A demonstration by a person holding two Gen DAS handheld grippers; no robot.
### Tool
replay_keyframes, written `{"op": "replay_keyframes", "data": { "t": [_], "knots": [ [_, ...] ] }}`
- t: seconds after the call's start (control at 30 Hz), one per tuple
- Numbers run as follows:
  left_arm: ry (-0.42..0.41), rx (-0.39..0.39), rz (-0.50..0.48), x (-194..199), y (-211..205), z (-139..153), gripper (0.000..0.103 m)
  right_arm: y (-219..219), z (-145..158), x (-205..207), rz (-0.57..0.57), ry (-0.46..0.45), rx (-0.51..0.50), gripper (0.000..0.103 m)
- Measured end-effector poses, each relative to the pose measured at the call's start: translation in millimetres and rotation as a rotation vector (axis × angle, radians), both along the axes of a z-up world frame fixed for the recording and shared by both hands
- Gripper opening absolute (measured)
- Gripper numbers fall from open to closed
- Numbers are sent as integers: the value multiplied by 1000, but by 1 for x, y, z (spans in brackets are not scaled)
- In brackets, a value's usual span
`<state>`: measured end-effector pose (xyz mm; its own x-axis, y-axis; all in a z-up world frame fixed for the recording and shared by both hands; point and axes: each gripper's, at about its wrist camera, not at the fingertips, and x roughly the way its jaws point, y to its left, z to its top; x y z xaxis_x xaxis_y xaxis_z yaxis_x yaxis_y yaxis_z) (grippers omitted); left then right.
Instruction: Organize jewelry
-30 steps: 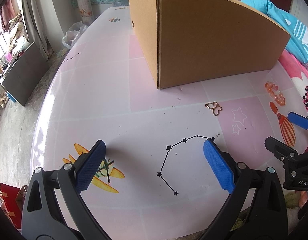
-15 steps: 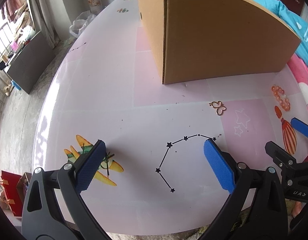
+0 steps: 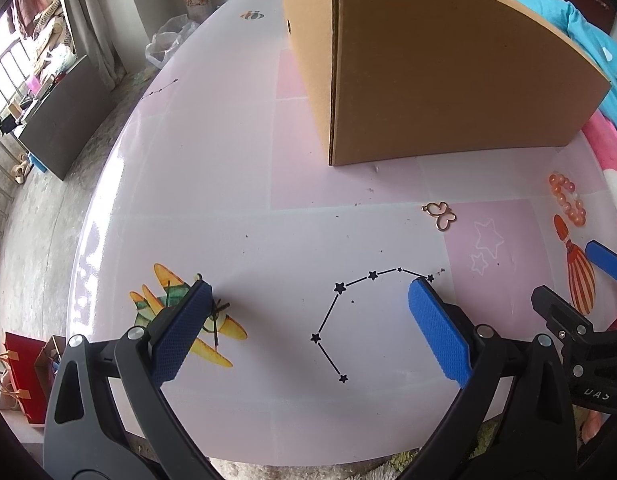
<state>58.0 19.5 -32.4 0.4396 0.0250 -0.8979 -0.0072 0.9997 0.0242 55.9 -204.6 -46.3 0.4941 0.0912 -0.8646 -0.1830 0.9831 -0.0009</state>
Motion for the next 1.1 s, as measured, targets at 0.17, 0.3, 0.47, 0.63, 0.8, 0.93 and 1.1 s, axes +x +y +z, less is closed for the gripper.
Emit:
{"op": "replay_keyframes", "data": {
  "t": [0.17, 0.3, 0.47, 0.63, 0.8, 0.93, 1.1],
  "knots": [
    [2, 2, 1, 1, -1, 0, 96, 1, 0, 0, -3, -2, 0, 97],
    [1, 8, 1, 0, -3, 0, 96, 1, 0, 1, -2, -3, 0, 97],
    [-1, 16, 1, -1, -4, 0, 96, 0, 0, 1, -2, -3, 0, 97],
    [-1, 20, 0, -2, -4, 0, 96, 1, 0, 0, -3, -8, 1, 97],
    [-14, 46, -15, -3, -7, 1, 96, 2, -1, -3, -5, -15, 3, 97],
    [-53, 67, -52, -7, -8, 1, 96, 0, 0, -7, -5, -18, 4, 97],
    [-61, 44, -76, -6, -5, 0, 96, 0, 0, -8, -14, -29, 6, 97]
  ]
}}
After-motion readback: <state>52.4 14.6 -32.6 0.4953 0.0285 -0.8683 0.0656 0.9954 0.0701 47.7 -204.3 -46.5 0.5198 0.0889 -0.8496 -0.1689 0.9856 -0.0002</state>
